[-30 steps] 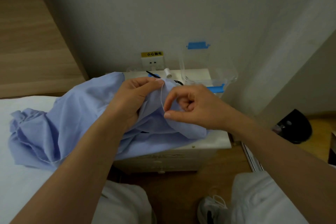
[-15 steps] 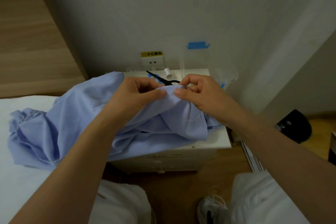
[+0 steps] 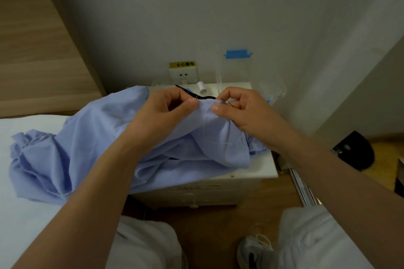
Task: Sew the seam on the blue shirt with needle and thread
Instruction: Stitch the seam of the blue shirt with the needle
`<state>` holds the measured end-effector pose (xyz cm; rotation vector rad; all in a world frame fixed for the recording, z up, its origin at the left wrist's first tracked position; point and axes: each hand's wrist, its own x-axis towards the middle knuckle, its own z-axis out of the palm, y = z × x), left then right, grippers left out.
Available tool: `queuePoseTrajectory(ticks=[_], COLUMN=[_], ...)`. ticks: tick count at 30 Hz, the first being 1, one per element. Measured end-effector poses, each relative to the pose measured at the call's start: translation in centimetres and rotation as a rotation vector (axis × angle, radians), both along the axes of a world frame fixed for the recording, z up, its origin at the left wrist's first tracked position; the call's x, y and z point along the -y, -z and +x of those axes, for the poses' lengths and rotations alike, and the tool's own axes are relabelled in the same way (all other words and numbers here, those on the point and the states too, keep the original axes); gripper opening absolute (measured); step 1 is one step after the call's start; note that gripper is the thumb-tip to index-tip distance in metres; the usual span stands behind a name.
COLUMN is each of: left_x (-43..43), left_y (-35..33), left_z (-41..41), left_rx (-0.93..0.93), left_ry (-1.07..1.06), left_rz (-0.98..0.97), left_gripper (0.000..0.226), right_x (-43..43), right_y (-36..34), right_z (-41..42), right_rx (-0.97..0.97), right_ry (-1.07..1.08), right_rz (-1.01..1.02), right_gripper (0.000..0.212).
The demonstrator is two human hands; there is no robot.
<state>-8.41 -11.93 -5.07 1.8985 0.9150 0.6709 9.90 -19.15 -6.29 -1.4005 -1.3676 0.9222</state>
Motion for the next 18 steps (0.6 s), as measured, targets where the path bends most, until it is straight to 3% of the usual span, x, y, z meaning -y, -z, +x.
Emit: queuePoseTrajectory(ticks=[14, 18], left_x=[0.48, 0.3], left_y=[0.12, 0.17], left_z=[0.4, 0.3], left_rx=[0.134, 0.148], left_ry=[0.04, 0.014], left_rz=[-0.163, -0.196], left_gripper=[0.011, 0.012], right_x=[0.11, -0.08], right_y=[0.07, 0.36], right_z=[0.12, 0.45], right_rx=[-0.01, -0.028], right_ry=[-0.031, -0.018], right_rz=[0.002, 0.037], right_gripper=[0.006, 0.017])
